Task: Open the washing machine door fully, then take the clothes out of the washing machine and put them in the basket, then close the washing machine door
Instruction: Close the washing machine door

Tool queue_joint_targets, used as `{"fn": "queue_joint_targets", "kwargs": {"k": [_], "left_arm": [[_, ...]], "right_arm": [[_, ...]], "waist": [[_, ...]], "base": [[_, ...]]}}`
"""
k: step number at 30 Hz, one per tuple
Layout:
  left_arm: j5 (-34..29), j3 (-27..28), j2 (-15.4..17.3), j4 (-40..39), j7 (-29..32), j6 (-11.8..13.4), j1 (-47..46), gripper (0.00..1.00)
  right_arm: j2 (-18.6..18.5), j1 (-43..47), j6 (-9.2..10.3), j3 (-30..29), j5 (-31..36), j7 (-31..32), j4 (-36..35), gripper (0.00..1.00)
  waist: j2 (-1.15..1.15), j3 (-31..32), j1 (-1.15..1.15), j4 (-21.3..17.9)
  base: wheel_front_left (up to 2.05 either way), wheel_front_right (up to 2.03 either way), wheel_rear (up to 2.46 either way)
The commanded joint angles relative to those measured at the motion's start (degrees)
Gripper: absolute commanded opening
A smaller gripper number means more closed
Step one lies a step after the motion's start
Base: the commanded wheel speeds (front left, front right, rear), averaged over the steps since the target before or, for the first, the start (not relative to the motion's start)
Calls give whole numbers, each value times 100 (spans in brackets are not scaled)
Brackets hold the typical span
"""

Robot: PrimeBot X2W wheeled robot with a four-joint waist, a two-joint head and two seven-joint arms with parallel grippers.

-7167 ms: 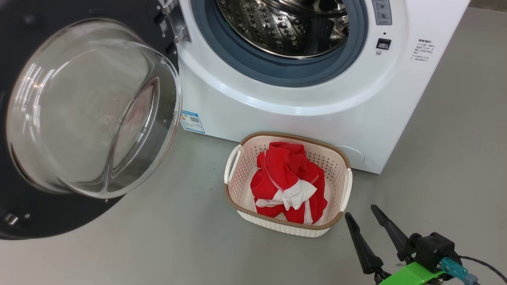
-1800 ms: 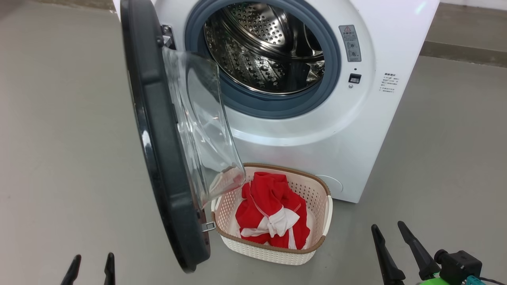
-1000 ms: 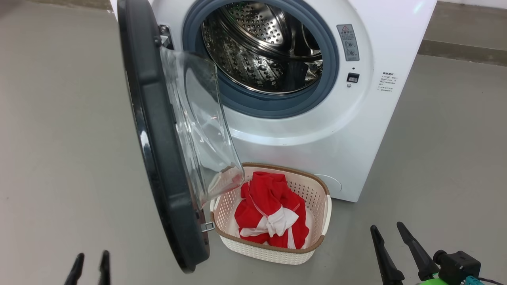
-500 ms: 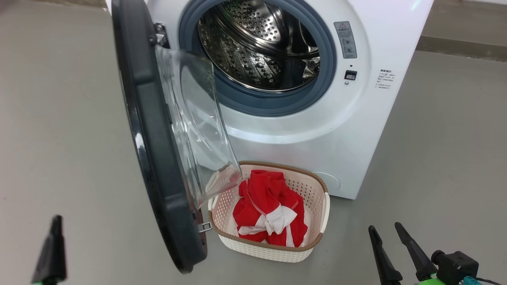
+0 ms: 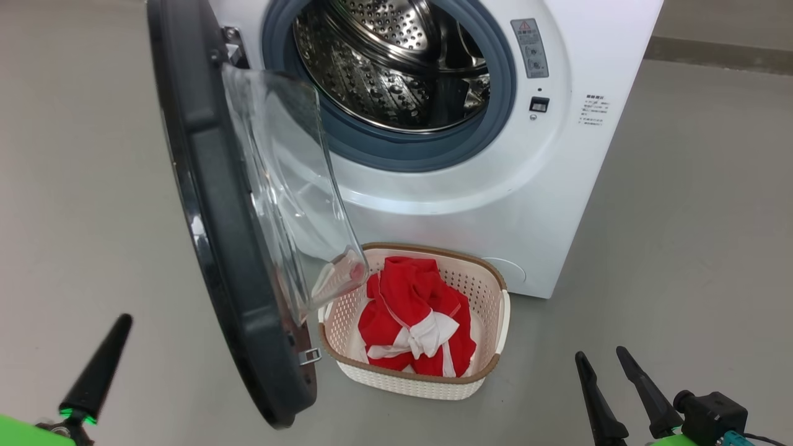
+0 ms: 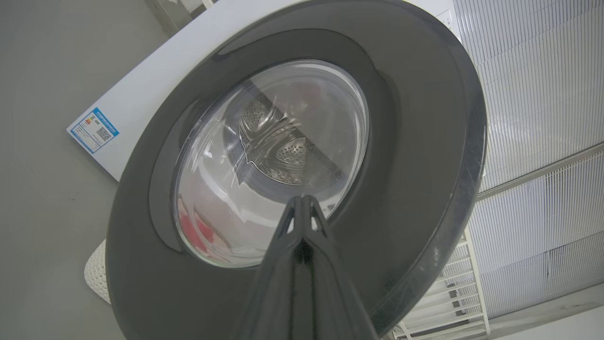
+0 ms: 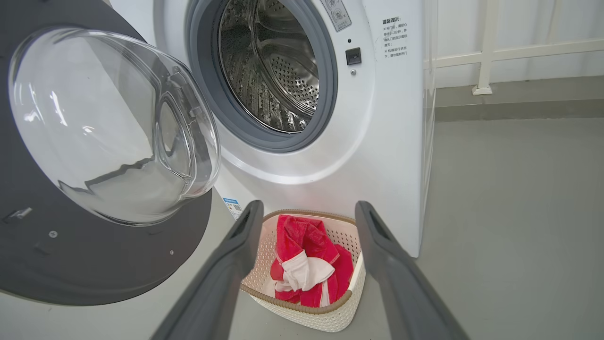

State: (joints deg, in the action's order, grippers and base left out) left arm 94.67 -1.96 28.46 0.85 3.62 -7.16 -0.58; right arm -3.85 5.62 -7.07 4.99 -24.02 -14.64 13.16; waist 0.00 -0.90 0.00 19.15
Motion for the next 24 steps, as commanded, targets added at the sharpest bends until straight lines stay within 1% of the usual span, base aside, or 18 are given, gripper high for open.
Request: {"fn": "queue_joint_targets", "kwargs": {"k": [1, 3, 8, 13, 14, 18, 24], "left_arm": [[95, 266, 245, -202, 229, -33, -315, 0], [177, 286, 218, -312, 573, -33, -297, 0], [303, 412, 3, -439, 1303, -33, -300, 0], [254, 611, -243, -520, 1851, -33, -352, 0], [254, 611, -243, -520, 1851, -33, -352, 0], [133, 733, -439, -591, 2163, -33, -415, 0], [-134, 786, -697, -746, 2434, -33, -509, 0]], "right_arm": [[-55, -266, -42, 152, 63, -36, -138, 100], [-58, -294, -42, 153, 70, -36, -140, 100], [-59, -347, -42, 131, 86, -36, -139, 100], [-54, -382, -42, 124, 96, -36, -140, 100], [-54, -382, -42, 124, 96, -36, -140, 100], [-51, -416, -42, 111, 100, -36, -141, 100], [-31, -428, -42, 94, 104, -36, -150, 100]], "waist": [[0, -48, 0, -30], [0, -94, 0, -55], [0, -170, 0, -108], [0, -220, 0, -172], [0, -220, 0, -172], [0, -253, 0, -234], [0, -273, 0, -350]], "base": [[0, 0, 0], [0, 0, 0], [0, 0, 0], [0, 0, 0], [0, 0, 0], [0, 0, 0], [0, 0, 0]]}}
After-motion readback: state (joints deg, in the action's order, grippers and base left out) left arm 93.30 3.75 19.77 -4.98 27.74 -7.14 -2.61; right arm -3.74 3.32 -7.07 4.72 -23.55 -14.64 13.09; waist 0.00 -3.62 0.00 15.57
